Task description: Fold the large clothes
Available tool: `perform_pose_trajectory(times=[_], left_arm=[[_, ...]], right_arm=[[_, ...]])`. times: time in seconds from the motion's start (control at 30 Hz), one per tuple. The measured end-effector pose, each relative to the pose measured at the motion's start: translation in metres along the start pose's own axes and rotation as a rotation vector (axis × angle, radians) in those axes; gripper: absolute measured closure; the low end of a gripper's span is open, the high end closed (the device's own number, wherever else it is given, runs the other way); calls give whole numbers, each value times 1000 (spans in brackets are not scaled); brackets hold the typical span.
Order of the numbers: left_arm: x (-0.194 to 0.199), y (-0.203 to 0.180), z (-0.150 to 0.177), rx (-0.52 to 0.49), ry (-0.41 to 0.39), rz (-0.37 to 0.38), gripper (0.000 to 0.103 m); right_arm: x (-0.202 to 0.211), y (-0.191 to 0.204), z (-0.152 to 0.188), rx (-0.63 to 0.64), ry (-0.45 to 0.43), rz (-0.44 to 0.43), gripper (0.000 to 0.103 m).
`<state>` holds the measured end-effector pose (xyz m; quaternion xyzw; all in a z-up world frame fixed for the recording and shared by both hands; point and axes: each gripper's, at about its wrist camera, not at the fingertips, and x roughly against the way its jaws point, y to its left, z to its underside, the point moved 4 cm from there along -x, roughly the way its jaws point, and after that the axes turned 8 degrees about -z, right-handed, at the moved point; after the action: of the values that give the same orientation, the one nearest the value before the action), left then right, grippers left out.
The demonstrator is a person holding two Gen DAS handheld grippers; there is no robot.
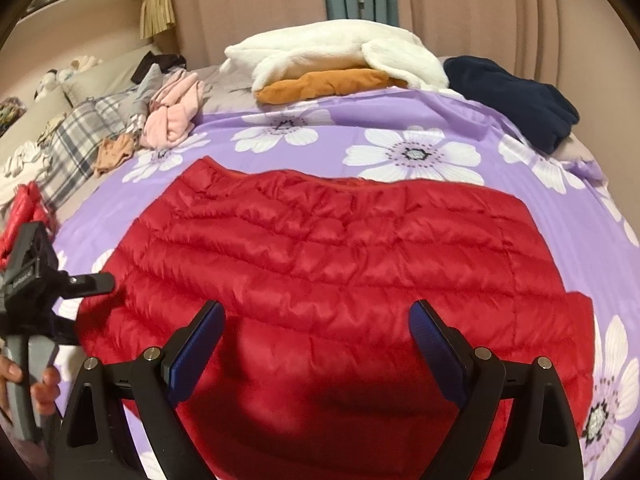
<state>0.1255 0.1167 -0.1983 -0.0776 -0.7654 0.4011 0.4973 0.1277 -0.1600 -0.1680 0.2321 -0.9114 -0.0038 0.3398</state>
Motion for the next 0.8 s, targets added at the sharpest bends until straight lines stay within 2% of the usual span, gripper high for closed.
perform_pose_trajectory(times=[0.17,0.4,0.8], left_arm=[[-10,-6,-12,-23,13,-17,1],[-25,-11,-23,-47,32,-11,1],[-30,-19,-23,-81,35,-38,1]], right_arm=[[-6,4,-6,15,-3,-14,10],[-25,0,-3,-6,38,-30,10],[-43,-3,2,10,79,-9,10]])
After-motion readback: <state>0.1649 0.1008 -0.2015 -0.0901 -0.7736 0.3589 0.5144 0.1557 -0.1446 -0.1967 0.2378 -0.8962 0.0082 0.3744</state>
